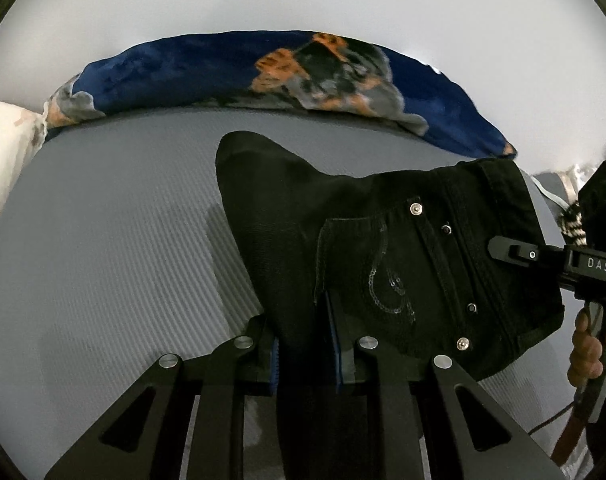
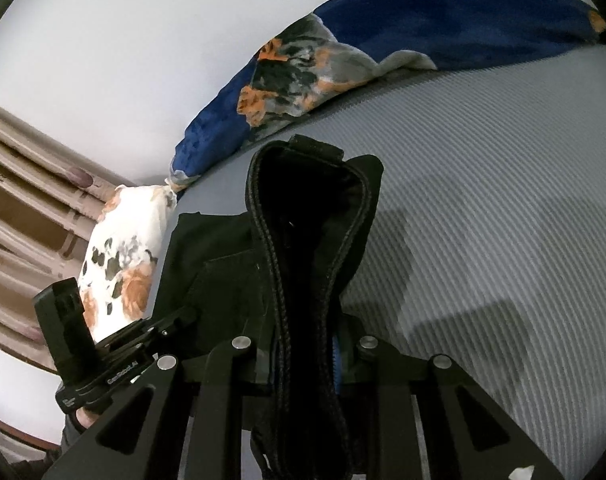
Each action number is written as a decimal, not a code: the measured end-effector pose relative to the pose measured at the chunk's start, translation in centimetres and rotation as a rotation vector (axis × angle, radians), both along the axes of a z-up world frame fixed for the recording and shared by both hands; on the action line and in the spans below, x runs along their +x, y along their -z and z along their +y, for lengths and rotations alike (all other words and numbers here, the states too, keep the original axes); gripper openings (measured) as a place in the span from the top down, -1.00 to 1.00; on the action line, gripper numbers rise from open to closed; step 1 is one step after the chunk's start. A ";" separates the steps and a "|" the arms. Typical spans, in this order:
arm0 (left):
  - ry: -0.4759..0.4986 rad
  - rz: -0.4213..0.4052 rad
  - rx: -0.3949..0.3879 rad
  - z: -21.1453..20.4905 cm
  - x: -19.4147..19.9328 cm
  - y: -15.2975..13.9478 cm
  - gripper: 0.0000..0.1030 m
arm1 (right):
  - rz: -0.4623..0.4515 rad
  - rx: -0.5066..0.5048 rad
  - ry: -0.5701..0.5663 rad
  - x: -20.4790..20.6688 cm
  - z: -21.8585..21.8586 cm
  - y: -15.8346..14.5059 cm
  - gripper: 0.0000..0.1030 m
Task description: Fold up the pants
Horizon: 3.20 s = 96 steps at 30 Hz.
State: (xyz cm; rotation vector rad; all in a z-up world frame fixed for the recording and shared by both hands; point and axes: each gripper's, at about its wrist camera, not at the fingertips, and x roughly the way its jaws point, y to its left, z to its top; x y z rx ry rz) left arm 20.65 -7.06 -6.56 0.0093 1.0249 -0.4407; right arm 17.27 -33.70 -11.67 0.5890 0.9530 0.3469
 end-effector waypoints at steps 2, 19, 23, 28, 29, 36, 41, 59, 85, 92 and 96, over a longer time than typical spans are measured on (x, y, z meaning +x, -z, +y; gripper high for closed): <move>-0.009 -0.003 -0.001 0.3 1.1 0.2 0.63 | -0.001 -0.010 0.002 1.0 0.2 0.1 0.63; -0.055 0.022 0.106 0.8 3.8 4.7 0.17 | 0.077 -0.257 0.062 3.1 0.6 3.8 0.14; -0.069 -0.001 0.141 0.9 3.3 4.8 -0.09 | 0.096 -0.253 0.087 1.9 0.2 4.6 0.02; -0.083 -0.014 0.189 1.1 1.8 4.4 -0.20 | 0.099 -0.186 0.152 -0.2 -0.9 4.6 -0.06; -0.085 -0.020 0.201 1.2 1.3 4.2 -0.20 | 0.089 -0.187 0.164 -0.7 -0.9 4.2 -0.07; -0.130 -0.079 0.243 2.1 -3.9 1.8 -0.20 | -0.009 -0.273 0.191 -4.7 0.7 0.7 -0.11; -0.174 -0.116 0.227 3.0 -7.9 -0.6 -0.20 | -0.057 -0.364 0.170 -8.4 3.6 -0.9 -0.29; -0.253 -0.169 0.221 5.0 -17.6 -2.9 -0.20 | -0.191 -0.545 0.115 -17.7 11.4 -2.9 -0.49; -0.232 -0.160 0.237 4.4 -18.4 -2.4 -0.20 | -0.153 -0.536 0.098 -18.4 12.2 -1.3 -0.49; -0.225 -0.156 0.241 4.3 -18.1 -2.2 -0.20 | -0.151 -0.532 0.094 -18.4 12.3 -1.3 -0.49; -0.221 -0.158 0.240 4.3 -18.0 -2.2 -0.20 | -0.150 -0.532 0.092 -18.4 12.3 -1.3 -0.49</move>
